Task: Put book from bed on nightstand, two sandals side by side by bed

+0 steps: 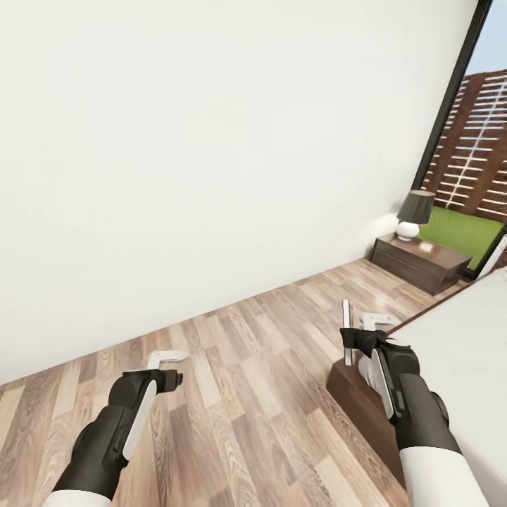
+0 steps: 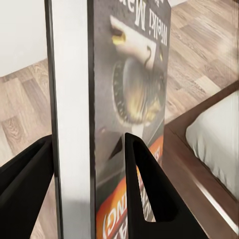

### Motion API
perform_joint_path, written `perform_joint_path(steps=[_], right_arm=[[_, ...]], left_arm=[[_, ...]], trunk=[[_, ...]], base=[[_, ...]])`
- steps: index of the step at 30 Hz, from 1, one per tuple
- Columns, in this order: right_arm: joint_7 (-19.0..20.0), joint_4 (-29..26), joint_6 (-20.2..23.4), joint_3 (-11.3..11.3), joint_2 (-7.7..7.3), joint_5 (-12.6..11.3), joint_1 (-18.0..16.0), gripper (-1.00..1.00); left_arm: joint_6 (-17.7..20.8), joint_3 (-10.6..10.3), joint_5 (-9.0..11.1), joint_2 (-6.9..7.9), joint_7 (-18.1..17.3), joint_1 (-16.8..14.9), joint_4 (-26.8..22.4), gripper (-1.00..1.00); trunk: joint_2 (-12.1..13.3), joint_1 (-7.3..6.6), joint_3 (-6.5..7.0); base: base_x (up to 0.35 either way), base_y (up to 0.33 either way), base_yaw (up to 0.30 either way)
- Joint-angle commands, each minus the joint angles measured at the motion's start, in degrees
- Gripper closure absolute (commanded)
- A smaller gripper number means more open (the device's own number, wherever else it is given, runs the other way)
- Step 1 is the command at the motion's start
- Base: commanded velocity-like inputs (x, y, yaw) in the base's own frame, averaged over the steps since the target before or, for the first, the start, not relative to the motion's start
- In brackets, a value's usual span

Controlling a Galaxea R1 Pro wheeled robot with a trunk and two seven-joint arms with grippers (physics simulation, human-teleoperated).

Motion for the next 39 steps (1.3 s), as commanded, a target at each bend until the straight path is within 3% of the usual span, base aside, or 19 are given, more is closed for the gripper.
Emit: perform_joint_path(steps=[1, 26, 39], right_arm=[[0.58, -0.08, 0.25, -0.17, 0.08, 0.56, -0.07, 1.0], [0.66, -1.29, 0.25, -0.17, 0.08, 0.51, -0.07, 1.0], [0.61, -1.33, 0.25, -0.19, 0.08, 0.52, -0.07, 1.0]], left_arm=[[0.24, -0.01, 0.3, 0.0, 0.33, -0.03, -0.07, -1.0], [0.33, -0.05, 0.53, -0.61, 0.33, -0.03, -0.07, -1.0], [0.32, -0.05, 0.44, -0.62, 0.33, -0.04, -0.07, -1.0]], trunk=[[-0.06, 0.04, -0.08], [-0.06, 0.04, -0.09], [-0.06, 0.04, -0.95]], base=[[0.324, 0.118, -0.251], [0.309, 0.188, -0.251], [0.303, 0.204, -0.151]])
